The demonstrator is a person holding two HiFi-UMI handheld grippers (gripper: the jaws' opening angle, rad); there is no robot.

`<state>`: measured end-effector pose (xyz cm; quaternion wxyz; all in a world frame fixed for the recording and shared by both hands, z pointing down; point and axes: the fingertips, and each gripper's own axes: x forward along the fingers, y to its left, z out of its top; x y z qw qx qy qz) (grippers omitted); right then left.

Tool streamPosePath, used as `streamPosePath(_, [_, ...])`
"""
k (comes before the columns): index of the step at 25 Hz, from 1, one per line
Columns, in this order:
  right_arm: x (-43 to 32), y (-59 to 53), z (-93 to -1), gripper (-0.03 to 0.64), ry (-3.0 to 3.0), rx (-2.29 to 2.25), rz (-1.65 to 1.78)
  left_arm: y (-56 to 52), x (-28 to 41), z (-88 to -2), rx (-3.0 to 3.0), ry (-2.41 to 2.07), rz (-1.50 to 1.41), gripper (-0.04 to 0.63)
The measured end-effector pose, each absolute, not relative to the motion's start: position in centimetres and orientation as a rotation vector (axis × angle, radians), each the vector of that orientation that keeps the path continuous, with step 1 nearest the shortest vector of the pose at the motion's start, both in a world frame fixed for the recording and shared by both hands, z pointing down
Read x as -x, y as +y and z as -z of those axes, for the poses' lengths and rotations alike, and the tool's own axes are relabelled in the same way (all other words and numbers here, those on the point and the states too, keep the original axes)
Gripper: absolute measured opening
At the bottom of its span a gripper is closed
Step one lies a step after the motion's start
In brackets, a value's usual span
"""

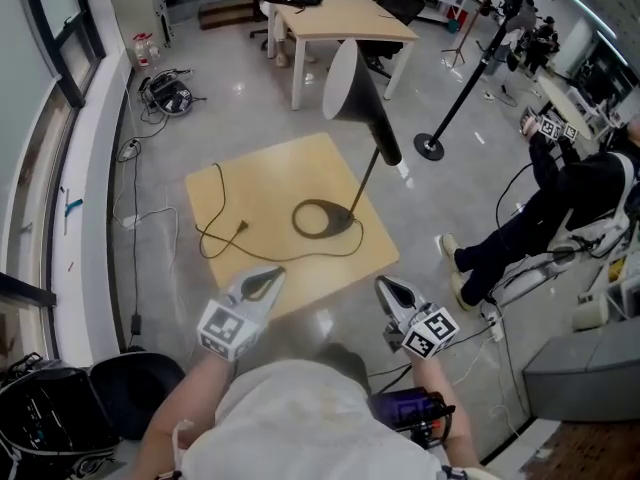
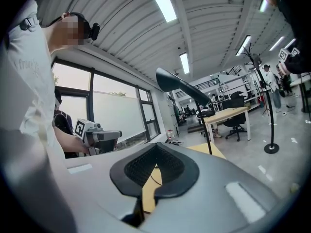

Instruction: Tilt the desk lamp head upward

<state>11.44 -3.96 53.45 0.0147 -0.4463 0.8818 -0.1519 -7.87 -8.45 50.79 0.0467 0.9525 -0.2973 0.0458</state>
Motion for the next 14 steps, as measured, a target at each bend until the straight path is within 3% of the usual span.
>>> streamPosePath(14, [-11.0,-3.1,-53.7,0.012,2.739,1.398,0.421,-7.1,7.0,-51.3,-2.947,-0.895,-0.150,0.002])
